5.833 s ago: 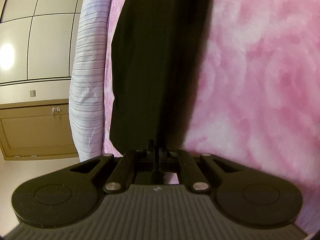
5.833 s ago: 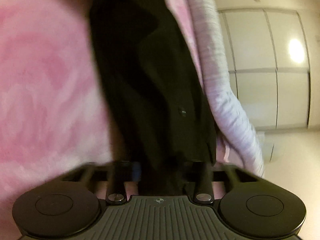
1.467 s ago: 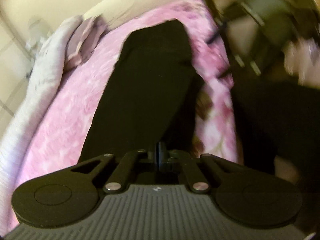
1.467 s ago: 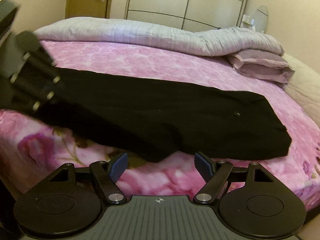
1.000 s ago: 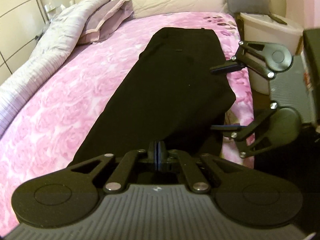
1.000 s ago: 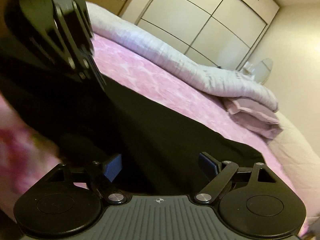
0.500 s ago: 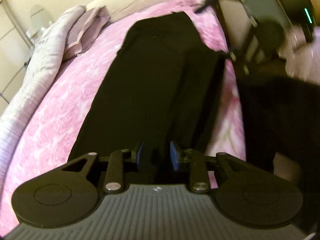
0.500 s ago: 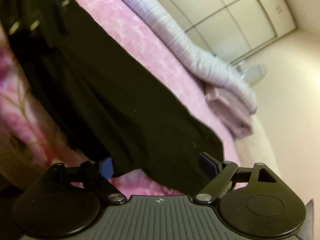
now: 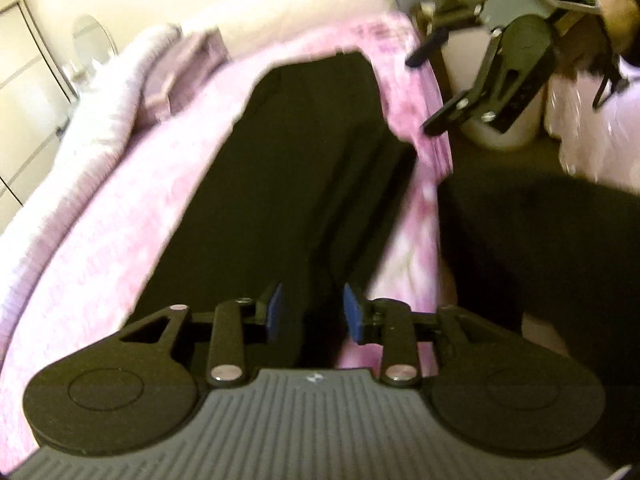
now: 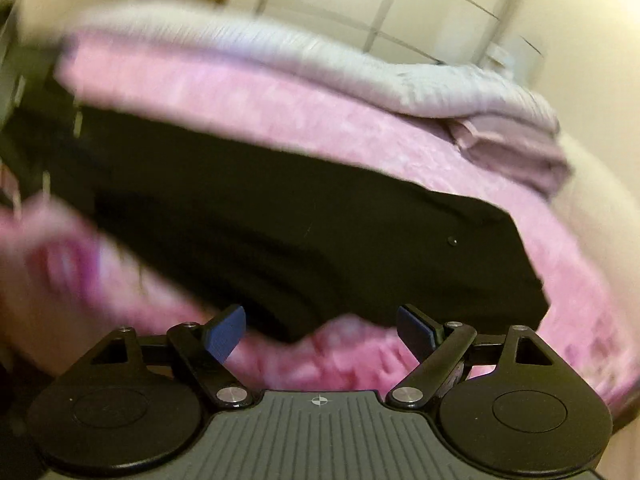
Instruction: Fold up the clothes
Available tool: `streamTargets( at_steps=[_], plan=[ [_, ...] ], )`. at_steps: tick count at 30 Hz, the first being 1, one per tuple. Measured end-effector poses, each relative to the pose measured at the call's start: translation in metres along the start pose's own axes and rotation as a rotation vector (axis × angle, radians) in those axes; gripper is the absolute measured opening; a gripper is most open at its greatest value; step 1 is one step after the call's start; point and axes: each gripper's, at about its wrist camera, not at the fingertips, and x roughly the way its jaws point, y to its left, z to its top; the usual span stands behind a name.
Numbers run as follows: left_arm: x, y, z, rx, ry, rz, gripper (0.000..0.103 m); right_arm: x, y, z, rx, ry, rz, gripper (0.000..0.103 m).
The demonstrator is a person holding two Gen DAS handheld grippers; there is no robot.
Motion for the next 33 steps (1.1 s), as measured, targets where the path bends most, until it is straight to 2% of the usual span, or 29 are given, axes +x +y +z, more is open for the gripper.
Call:
streamTargets(
  at_steps=[1,3,5,6,8,9,10,12,15,20,23,25,27,28,29,30,32,33],
  plan=[
    [0.004,-0.002,0.009,0.002,-0.021,-0.006,0.034,0.006,-0.013,0.006,0.069,-0.001,0.019,0.084],
    [0.021,-0.013,0.026,0.031,-0.046,-0.029,0.041,0.021,-0.036,0.016,0.191,-0.001,0.060,0.077],
    [0.042,-0.026,0.042,0.066,-0.063,-0.051,0.041,0.038,-0.051,0.023,0.262,0.000,0.098,0.058],
    [0.055,-0.032,0.050,0.076,-0.065,-0.069,0.041,0.050,-0.057,0.026,0.284,0.010,0.111,0.055],
    [0.081,-0.043,0.059,0.081,-0.047,-0.098,0.041,0.072,-0.068,0.029,0.329,0.031,0.157,0.050],
    [0.094,-0.050,0.060,0.090,-0.013,-0.114,0.035,0.086,-0.072,0.029,0.342,0.054,0.193,0.048],
    [0.106,-0.057,0.061,0.103,0.025,-0.132,0.033,0.097,-0.079,0.028,0.335,0.069,0.188,0.045],
    [0.113,-0.073,0.058,0.147,0.027,-0.111,0.027,0.121,-0.095,0.026,0.321,0.099,0.177,0.044],
    [0.107,-0.078,0.056,0.151,0.020,-0.110,0.026,0.140,-0.140,0.019,0.368,0.069,0.165,0.042],
    [0.089,-0.067,0.057,0.095,0.002,-0.174,0.028,0.135,-0.165,0.026,0.392,0.044,0.078,0.038],
    [0.080,-0.053,0.069,0.026,-0.056,-0.158,0.028,0.120,-0.177,0.026,0.436,-0.002,0.021,0.038],
    [0.089,-0.049,0.078,0.005,-0.059,-0.167,0.030,0.114,-0.184,0.023,0.480,-0.026,-0.003,0.038],
    [0.103,-0.049,0.087,-0.001,-0.047,-0.192,0.030,0.119,-0.191,0.018,0.523,-0.008,0.018,0.039],
    [0.112,-0.051,0.090,0.002,-0.024,-0.220,0.030,0.122,-0.190,0.016,0.504,0.007,0.016,0.039],
    [0.124,-0.059,0.090,0.024,0.024,-0.258,0.035,0.126,-0.189,0.014,0.485,0.022,0.014,0.039],
    [0.130,-0.068,0.088,0.062,0.043,-0.261,0.043,0.130,-0.188,0.012,0.465,0.037,0.012,0.039],
    [0.123,-0.081,0.085,0.115,0.020,-0.251,0.044,0.125,-0.194,0.010,0.483,0.044,-0.002,0.039],
    [0.117,-0.079,0.085,0.094,0.017,-0.275,0.044,0.121,-0.196,0.010,0.493,0.038,-0.020,0.039]
  ],
)
